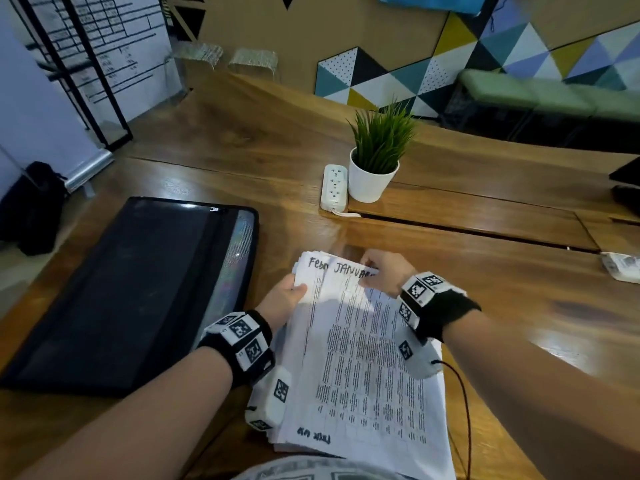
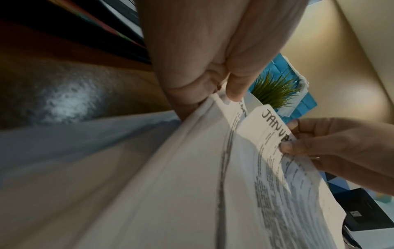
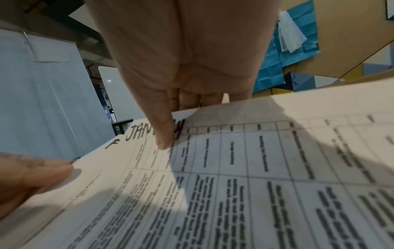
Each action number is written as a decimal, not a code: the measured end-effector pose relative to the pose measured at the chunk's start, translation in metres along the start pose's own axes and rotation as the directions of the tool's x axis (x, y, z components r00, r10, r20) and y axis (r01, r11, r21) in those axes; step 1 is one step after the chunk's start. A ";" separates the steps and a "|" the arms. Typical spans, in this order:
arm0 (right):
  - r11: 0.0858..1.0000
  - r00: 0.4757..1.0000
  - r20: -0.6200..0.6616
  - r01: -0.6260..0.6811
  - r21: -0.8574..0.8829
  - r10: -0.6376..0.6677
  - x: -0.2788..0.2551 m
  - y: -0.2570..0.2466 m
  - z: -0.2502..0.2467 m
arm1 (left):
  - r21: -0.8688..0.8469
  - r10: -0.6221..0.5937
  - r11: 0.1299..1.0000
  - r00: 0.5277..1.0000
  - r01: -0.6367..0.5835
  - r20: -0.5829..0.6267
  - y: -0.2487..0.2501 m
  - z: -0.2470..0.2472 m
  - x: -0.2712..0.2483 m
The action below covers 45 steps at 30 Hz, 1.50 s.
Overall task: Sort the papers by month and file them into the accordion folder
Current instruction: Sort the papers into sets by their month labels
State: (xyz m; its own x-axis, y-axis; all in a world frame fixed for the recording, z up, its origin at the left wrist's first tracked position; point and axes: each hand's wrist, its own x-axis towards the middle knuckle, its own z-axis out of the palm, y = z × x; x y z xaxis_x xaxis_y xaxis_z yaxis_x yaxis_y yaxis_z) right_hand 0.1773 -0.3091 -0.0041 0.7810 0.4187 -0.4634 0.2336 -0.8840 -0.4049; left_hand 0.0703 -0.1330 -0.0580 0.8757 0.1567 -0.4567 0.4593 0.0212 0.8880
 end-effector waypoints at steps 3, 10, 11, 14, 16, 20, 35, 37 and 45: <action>0.998 0.996 -0.081 0.048 0.028 -0.046 0.010 -0.008 0.001 | 0.021 -0.039 0.999 0.999 0.039 0.004 0.001 0.000 0.003; 0.982 0.971 -0.178 0.175 0.067 -0.161 0.017 -0.022 0.013 | 0.168 -0.019 0.986 0.998 0.008 0.064 -0.005 0.000 0.003; 0.981 0.969 -0.192 0.174 0.089 -0.155 0.017 -0.021 0.015 | 0.164 -0.009 0.987 0.998 -0.002 0.062 -0.005 0.000 0.002; 0.989 0.966 -0.222 0.142 0.033 -0.131 0.013 -0.015 0.017 | 0.130 -0.006 0.991 0.999 0.001 0.038 -0.004 0.002 -0.001; 0.984 0.974 -0.161 0.147 -0.099 -0.162 0.006 -0.013 0.018 | 0.058 -0.002 0.998 0.999 -0.001 0.048 -0.004 0.004 -0.004; 0.965 0.961 -0.118 0.236 -0.114 -0.249 -0.004 -0.006 0.025 | 0.077 0.015 0.997 0.996 -0.021 0.087 -0.005 0.009 -0.008; 0.950 0.938 -0.152 0.312 -0.017 -0.310 -0.031 0.025 0.048 | 0.543 0.053 0.838 0.999 -0.042 -0.005 0.001 -0.014 0.013; 0.938 0.925 -0.159 0.347 -0.018 -0.345 -0.030 0.021 0.057 | 0.614 0.090 0.784 0.996 -0.087 0.025 0.005 -0.012 0.018; 0.921 0.875 -0.292 0.384 -0.068 -0.387 -0.031 0.030 0.061 | 0.539 0.211 0.826 0.977 -0.166 -0.023 0.004 -0.014 0.026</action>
State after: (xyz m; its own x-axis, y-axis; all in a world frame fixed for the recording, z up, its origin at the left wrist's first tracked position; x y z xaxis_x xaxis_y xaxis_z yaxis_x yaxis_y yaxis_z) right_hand 0.1249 -0.3356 -0.0498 0.7618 0.6475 -0.0186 0.5550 -0.6671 -0.4969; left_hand 0.0926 -0.1149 -0.0650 0.9493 0.1799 -0.2579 0.3144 -0.5404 0.7805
